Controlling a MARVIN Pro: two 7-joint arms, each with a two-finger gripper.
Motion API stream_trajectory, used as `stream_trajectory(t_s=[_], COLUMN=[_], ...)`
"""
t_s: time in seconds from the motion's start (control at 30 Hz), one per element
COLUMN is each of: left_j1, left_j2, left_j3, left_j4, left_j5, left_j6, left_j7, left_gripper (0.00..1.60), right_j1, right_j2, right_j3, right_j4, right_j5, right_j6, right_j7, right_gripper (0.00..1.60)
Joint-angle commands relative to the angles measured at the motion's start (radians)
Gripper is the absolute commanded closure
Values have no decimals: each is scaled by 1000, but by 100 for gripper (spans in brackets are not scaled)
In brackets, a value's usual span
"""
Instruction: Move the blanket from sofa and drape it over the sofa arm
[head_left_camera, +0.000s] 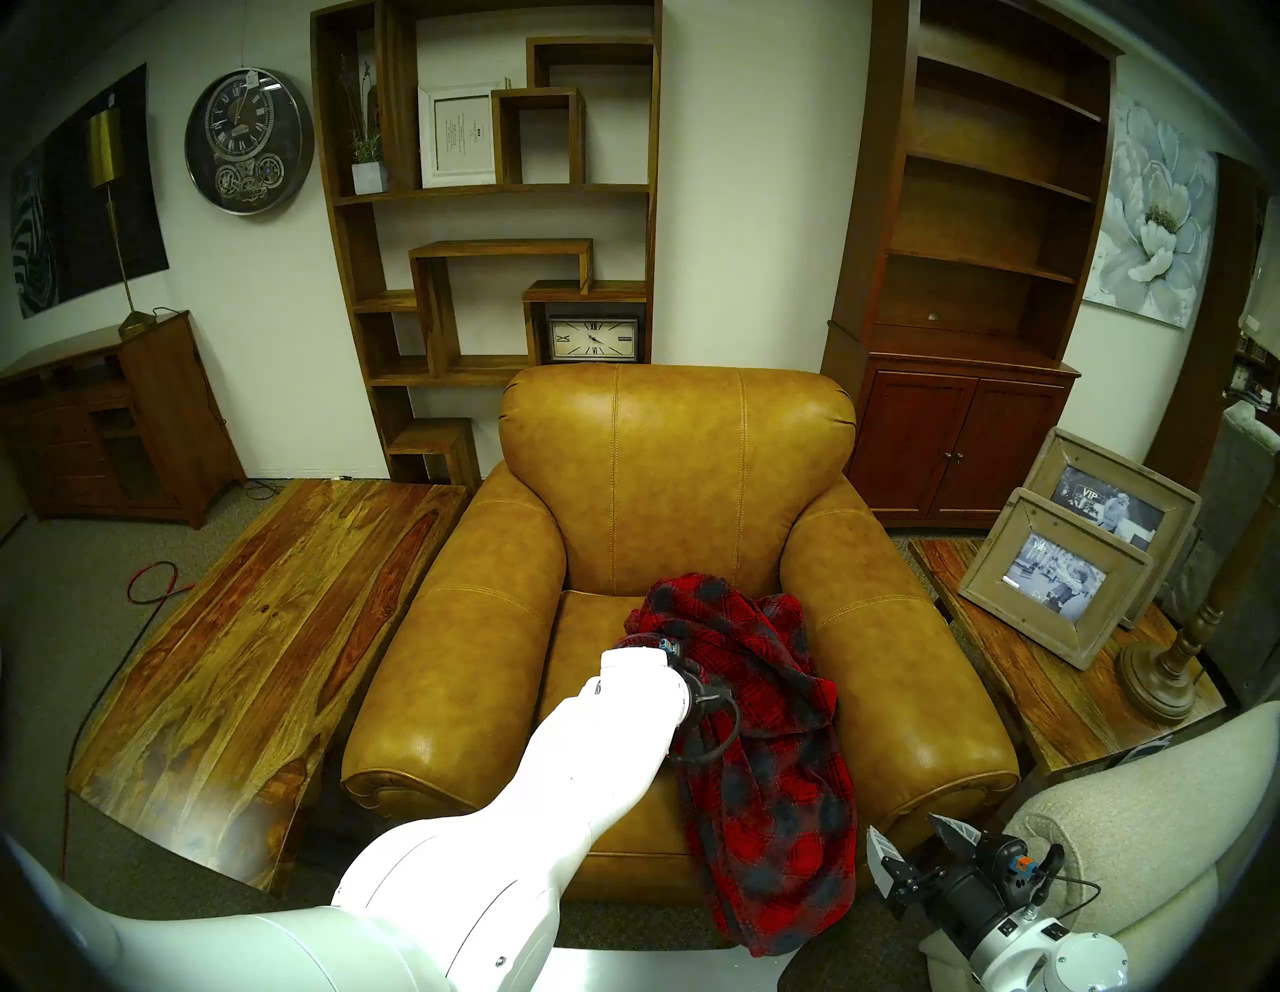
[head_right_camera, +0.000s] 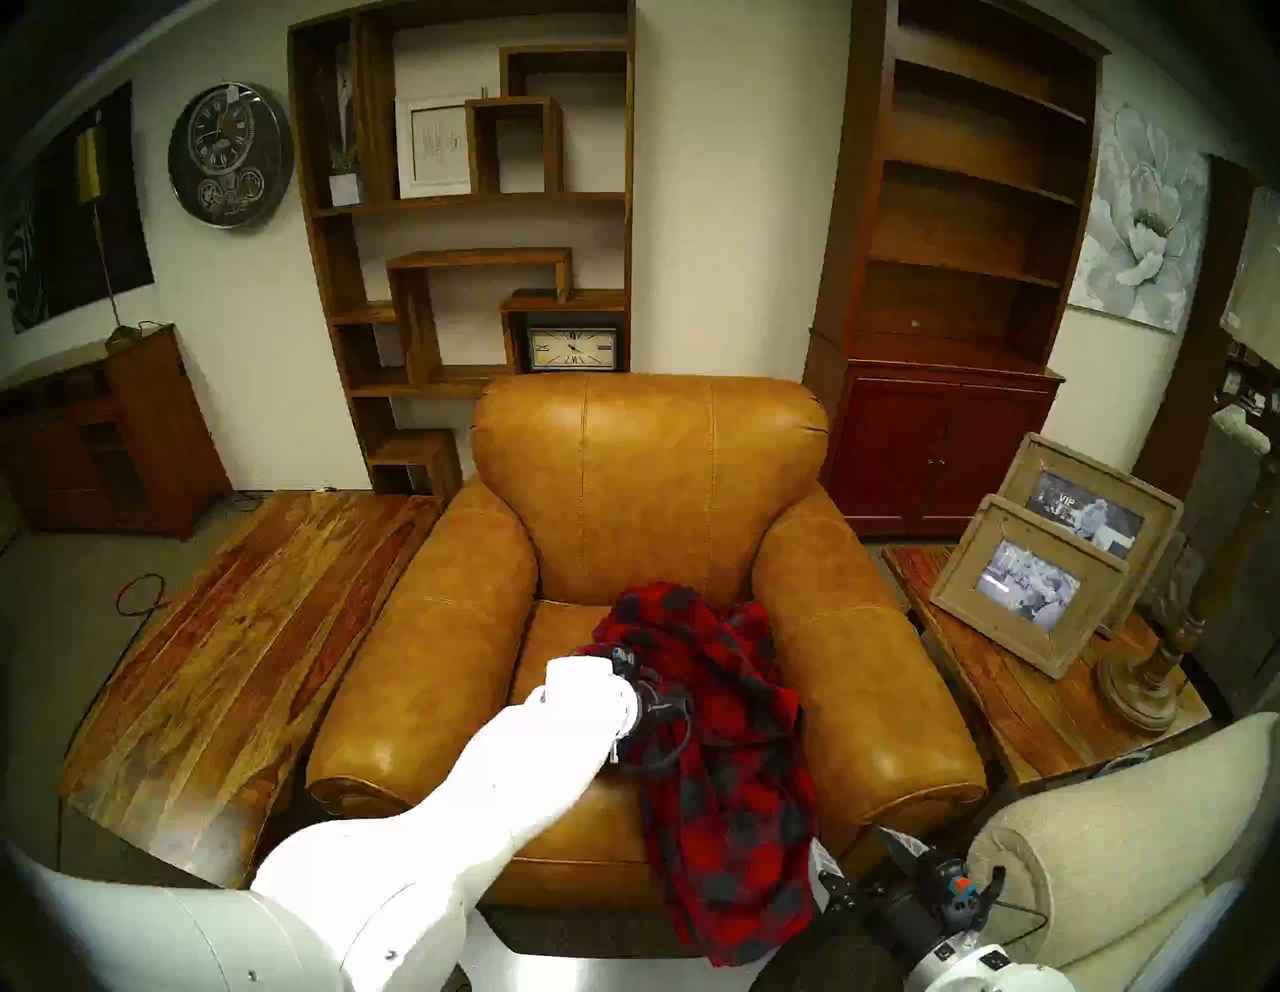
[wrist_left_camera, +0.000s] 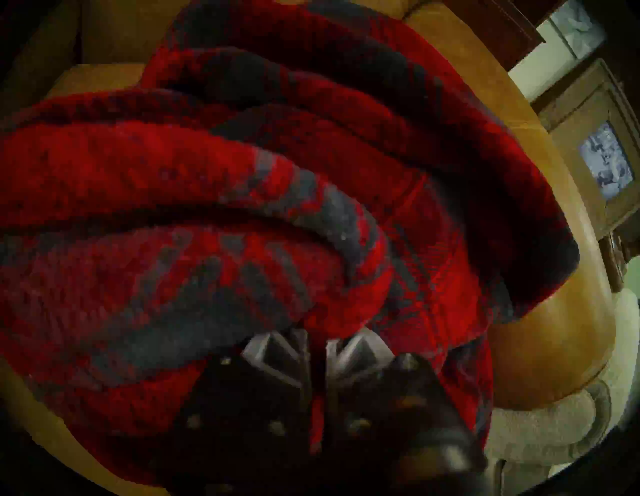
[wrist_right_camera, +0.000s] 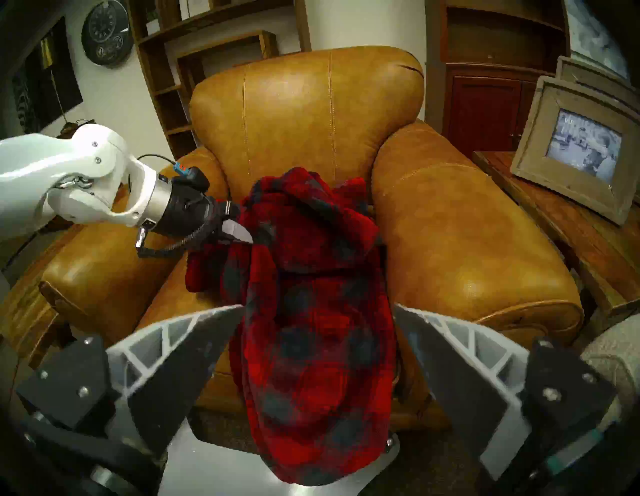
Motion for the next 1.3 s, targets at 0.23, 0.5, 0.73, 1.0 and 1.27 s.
stream_trajectory(t_s=[0.23,0.5,0.73,1.0,1.27], left_j1=[-156,-216,-264,-314,-359], left_j2=[114,226,305,389,472], left_j3=[-115,-193,-292,-372,-439], left_j4=[-182,-253,-263,-282,-293], left_j5=[15,24,37,54,84], left_j6=[22,114,219,316,404], left_j7=[-43,-77,-82,-94,-108], left_gripper=[160,160,160,160,160], right_j1=[2,4,6,8,10], right_j2=[-1,-4,-7,-9,-12], right_j3=[1,2,3,5,6], right_j4=[-13,-11,-10,-8,-5], right_j5=[-5,-6,-8,-9,-11], right_j6=[-2,-2,-2,-2,-2], right_j7=[4,7,11,15,19], right_gripper=[0,0,0,0,0])
